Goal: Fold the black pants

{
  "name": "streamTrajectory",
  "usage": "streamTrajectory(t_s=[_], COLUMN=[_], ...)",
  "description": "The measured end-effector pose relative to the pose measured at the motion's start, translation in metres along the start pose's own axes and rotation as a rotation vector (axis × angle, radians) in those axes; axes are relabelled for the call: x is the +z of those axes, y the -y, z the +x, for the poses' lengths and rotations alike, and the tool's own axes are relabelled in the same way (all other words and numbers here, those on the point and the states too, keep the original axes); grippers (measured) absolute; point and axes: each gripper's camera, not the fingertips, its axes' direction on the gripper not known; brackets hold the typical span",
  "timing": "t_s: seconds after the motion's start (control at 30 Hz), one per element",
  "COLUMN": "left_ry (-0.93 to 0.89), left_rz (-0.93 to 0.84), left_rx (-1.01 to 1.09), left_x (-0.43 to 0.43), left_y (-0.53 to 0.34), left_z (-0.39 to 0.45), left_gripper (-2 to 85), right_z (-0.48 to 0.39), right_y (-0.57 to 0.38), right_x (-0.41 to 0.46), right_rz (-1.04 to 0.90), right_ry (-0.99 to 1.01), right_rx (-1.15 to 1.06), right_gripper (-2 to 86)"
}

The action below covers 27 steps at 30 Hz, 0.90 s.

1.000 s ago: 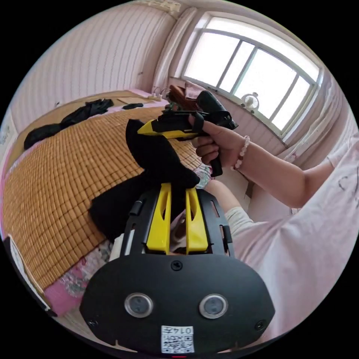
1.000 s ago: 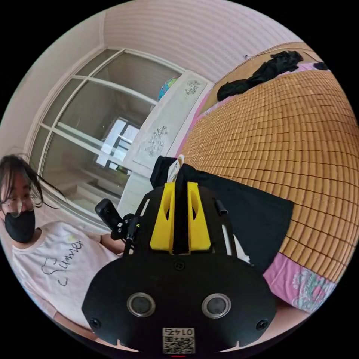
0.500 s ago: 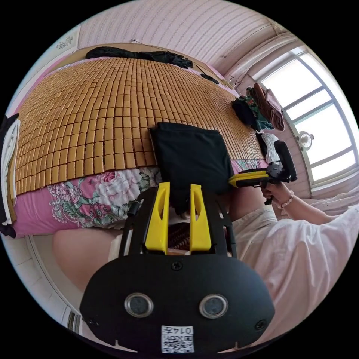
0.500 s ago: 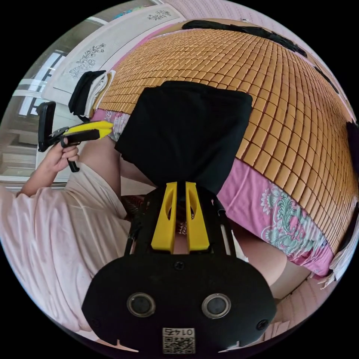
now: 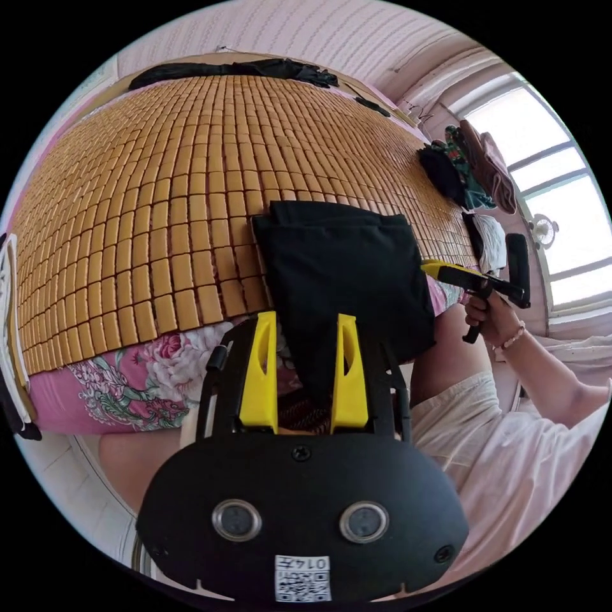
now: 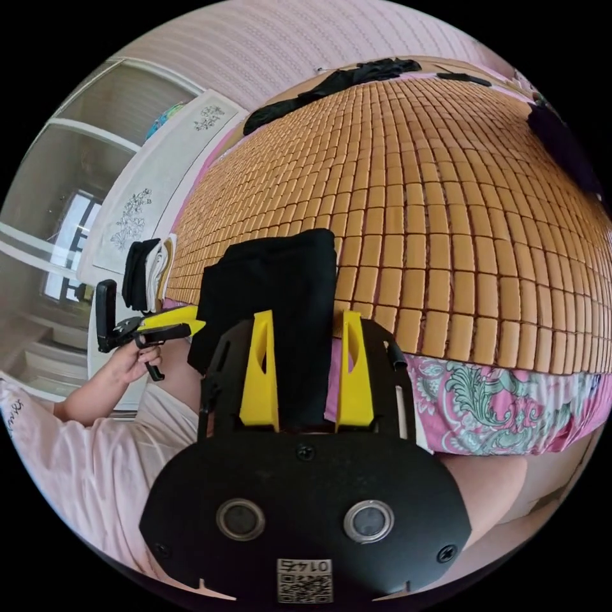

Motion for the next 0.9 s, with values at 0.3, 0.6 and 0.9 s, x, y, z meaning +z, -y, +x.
streamTrajectory(t_s=[0.3, 0.6, 0.9], left_ry=[0.068, 0.024, 0.046], left_rz=[-0.011, 0.080, 0.538], left_rx=[0.029, 0.055, -0.184], left_x=[-0.005, -0.050, -0.185], left_y=[-0.026, -0.065, -0.169], left_z=[-0.003, -0.008, -0.053], left_gripper=[9.5, 4.7, 4.6], right_z=[-0.025, -0.155, -0.360], right_y=[0.009, 0.033, 0.087], right_x=[-0.017, -0.072, -0.099], right_rz=[-0.016, -0.031, -0.081], right_ry=[0.189, 0.186, 0.222], right_rx=[-0.014, -0.405, -0.899], right_gripper=[3.1, 2.0, 1.8])
